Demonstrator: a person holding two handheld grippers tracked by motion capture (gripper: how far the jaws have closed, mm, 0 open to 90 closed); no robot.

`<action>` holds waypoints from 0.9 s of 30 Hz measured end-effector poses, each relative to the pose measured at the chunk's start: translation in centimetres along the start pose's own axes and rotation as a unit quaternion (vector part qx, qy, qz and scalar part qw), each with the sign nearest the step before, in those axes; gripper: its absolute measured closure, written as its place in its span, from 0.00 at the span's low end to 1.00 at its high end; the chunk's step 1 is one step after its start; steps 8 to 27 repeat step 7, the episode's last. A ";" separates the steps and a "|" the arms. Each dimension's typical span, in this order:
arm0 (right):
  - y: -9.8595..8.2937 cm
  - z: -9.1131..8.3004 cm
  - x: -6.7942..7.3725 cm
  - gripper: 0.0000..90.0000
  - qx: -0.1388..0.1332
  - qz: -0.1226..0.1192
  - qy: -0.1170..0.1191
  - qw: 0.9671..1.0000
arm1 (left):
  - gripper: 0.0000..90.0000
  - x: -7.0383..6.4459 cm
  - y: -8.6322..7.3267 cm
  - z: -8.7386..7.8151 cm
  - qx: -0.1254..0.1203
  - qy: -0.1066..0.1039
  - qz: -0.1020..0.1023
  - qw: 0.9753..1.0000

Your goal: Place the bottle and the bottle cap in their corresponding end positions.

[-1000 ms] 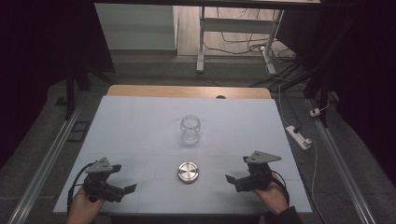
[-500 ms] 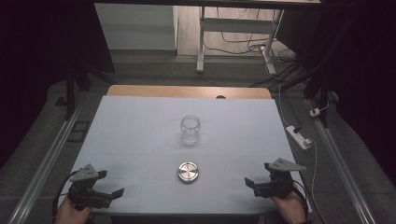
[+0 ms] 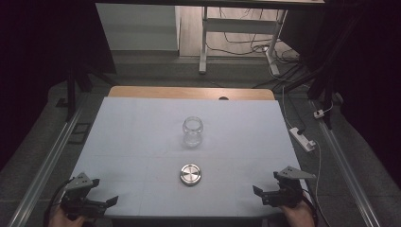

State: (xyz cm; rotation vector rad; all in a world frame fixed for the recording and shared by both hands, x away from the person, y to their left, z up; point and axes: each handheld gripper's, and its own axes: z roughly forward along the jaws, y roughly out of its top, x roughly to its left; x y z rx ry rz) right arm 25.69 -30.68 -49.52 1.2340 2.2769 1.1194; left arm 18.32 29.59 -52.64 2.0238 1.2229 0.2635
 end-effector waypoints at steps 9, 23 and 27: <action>-0.3 -0.3 0.0 0.00 0.009 0.003 -0.009 1.000 | 0.00 0.0 -0.2 0.0 0.011 0.009 -0.003 1.000; -0.3 -0.3 0.0 0.00 0.009 0.003 -0.009 1.000 | 0.00 0.0 -0.2 0.0 0.011 0.009 -0.003 1.000; -0.3 -0.3 0.0 0.00 0.009 0.003 -0.009 1.000 | 0.00 0.0 -0.2 0.0 0.011 0.009 -0.003 1.000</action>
